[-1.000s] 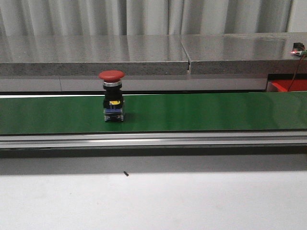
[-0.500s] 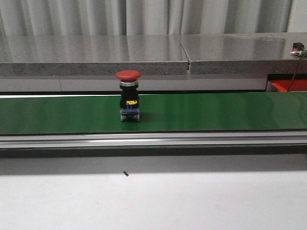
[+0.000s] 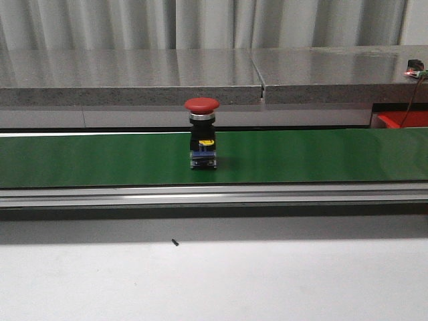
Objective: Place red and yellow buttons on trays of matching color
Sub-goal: 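Carry the yellow button into the yellow tray and open the right gripper, then lower the right gripper onto the red button on the belt and grasp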
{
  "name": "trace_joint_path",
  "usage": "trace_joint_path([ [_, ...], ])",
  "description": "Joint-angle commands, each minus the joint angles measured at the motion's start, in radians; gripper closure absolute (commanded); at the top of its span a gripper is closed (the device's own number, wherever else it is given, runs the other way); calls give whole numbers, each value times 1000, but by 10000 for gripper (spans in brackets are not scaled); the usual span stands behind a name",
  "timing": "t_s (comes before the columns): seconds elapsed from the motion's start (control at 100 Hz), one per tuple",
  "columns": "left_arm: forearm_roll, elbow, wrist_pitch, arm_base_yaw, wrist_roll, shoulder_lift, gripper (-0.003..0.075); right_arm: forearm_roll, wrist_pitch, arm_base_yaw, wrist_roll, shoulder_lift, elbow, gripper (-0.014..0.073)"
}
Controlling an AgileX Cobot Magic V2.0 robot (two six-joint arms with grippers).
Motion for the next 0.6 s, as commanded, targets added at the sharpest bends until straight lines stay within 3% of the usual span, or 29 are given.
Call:
trace_joint_path([
  [0.0,-18,-27,-74,-7,-2,9,741,-10,-20,32,-1,-109,5,125],
  [0.29,-18,-27,-74,-7,-2,9,741,-14,55,305,-1,-280,66,126],
  [0.59,-18,-27,-74,-7,-2,9,741,-5,154,561,-7,-328,66,98],
])
